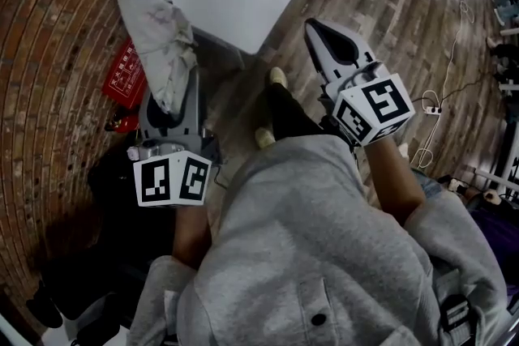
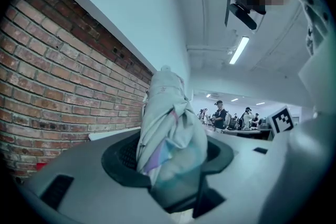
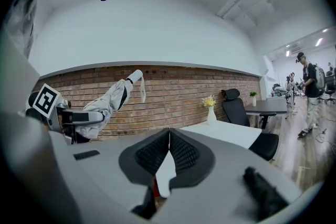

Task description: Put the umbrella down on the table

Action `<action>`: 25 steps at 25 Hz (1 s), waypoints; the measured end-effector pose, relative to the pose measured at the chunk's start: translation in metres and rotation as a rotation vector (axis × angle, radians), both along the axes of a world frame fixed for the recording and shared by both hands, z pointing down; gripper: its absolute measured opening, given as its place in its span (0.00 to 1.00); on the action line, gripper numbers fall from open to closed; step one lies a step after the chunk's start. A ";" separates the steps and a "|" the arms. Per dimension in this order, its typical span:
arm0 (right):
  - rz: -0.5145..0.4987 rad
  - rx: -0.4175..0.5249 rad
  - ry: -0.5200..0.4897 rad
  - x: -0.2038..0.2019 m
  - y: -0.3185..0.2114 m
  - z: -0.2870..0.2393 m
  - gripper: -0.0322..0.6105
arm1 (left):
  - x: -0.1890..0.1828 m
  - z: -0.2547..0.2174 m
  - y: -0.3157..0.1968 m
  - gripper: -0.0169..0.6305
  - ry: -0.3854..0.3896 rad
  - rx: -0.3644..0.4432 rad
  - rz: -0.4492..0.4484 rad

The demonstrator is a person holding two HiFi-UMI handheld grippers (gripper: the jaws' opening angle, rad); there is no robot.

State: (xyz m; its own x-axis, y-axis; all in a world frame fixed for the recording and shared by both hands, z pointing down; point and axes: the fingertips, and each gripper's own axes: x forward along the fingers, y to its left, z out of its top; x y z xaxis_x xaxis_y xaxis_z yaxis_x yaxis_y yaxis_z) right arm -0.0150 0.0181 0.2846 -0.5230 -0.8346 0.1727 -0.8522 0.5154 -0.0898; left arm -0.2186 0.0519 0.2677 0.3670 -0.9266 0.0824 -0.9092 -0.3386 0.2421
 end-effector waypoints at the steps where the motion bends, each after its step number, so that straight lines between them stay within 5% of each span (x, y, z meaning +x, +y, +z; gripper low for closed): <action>1: -0.001 0.001 0.000 0.001 -0.002 0.000 0.09 | 0.002 0.000 -0.002 0.40 -0.002 0.000 0.002; 25: -0.041 -0.066 -0.022 0.015 -0.177 0.020 0.09 | 0.035 0.024 -0.167 0.40 -0.039 -0.106 -0.007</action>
State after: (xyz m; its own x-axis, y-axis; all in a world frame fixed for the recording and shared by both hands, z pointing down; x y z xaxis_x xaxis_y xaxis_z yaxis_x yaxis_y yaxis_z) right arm 0.0005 -0.1586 0.3042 -0.5608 -0.7996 0.2149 -0.8280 0.5422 -0.1430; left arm -0.1841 -0.1155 0.2921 0.3550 -0.9145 0.1941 -0.9209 -0.3063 0.2410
